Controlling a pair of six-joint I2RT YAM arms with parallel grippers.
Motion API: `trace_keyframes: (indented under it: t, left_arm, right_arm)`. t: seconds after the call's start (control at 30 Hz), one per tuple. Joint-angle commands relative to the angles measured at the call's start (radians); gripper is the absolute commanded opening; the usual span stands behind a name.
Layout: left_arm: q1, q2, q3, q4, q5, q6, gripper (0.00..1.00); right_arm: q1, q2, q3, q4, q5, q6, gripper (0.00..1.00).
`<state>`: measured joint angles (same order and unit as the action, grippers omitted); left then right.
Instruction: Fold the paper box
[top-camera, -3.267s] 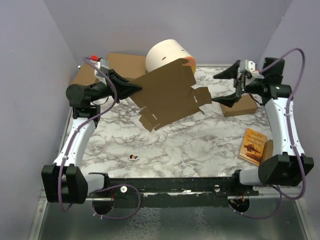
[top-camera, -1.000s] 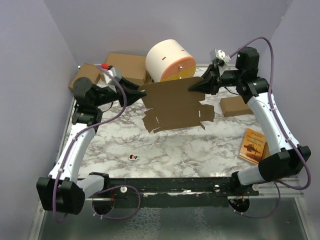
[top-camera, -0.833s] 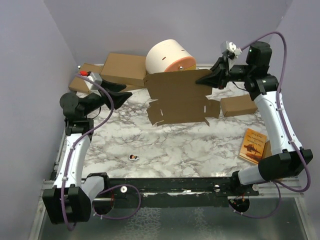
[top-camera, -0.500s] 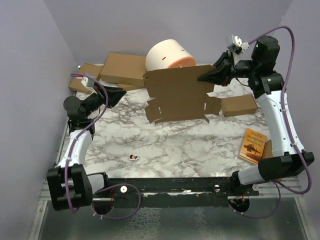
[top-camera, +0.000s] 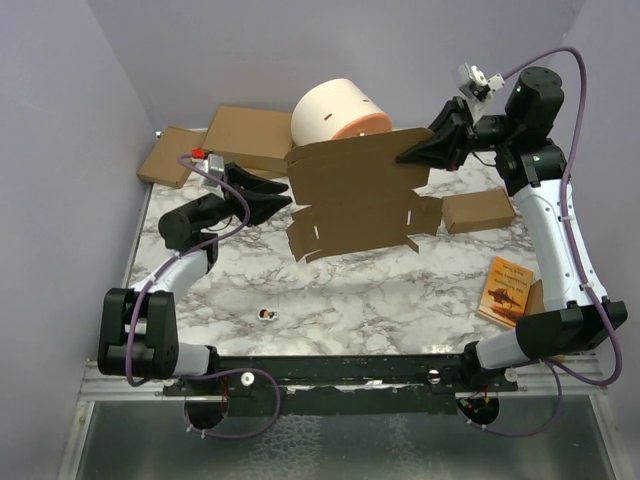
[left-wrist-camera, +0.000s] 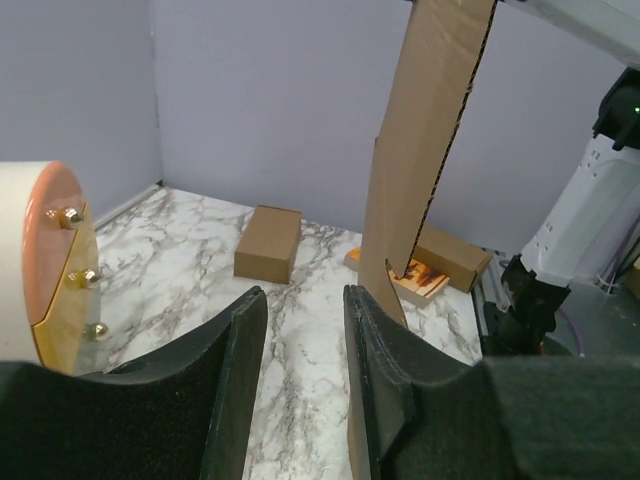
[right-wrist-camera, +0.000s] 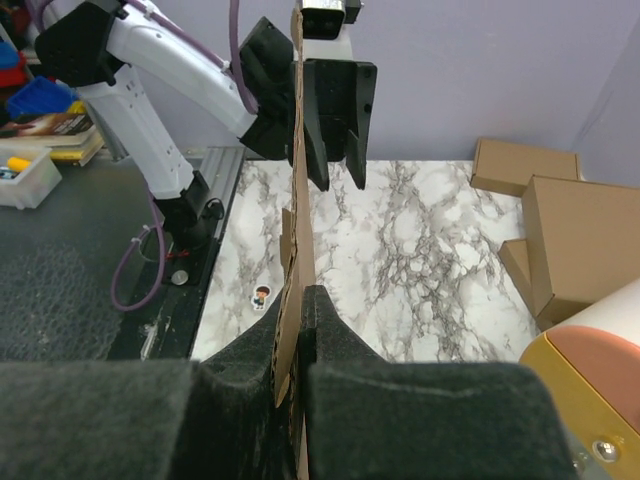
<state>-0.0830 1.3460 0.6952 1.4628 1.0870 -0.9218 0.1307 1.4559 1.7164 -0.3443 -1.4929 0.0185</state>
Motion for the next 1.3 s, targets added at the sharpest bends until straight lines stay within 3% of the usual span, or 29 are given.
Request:
trace_keyframes:
  t: [0.0, 0.3, 0.4, 0.5, 0.67, 0.73, 0.93, 1.13, 1.27]
  left_arm:
    - [-0.011, 0.037, -0.006, 0.232, 0.047, -0.116, 0.39]
    - [-0.01, -0.021, -0.026, 0.086, 0.048, -0.01, 0.39]
    - [0.01, -0.081, -0.044, -0.01, 0.019, 0.06, 0.4]
    - [0.036, -0.146, -0.075, -0.05, -0.014, 0.105, 0.47]
    - [0.046, -0.226, -0.076, -0.044, -0.058, 0.102, 0.73]
    - [0.046, -0.233, -0.037, -0.049, -0.054, 0.078, 0.8]
    - [-0.008, -0.172, 0.08, -0.071, -0.007, 0.048, 0.8]
    - [-0.074, -0.15, 0.194, -0.371, -0.024, 0.236, 0.78]
    - [-0.113, -0.121, 0.266, -0.572, -0.044, 0.35, 0.68]
  right_arm:
    - [0.0, -0.001, 0.0, 0.062, -0.046, 0.057, 0.01]
    - [0.0, -0.007, -0.009, 0.06, -0.034, 0.044, 0.01]
    - [-0.001, -0.005, 0.007, -0.005, 0.006, -0.03, 0.01]
    - [-0.002, -0.002, 0.014, -0.071, 0.041, -0.091, 0.01]
    - [0.0, -0.002, -0.004, -0.113, 0.062, -0.147, 0.01]
    - [-0.001, 0.001, -0.009, -0.125, 0.062, -0.158, 0.01]
    - [-0.001, 0.009, -0.015, -0.127, 0.056, -0.163, 0.01]
    - [0.0, 0.012, -0.017, -0.127, 0.048, -0.164, 0.01]
    - [0.0, 0.021, -0.011, -0.129, 0.04, -0.164, 0.01]
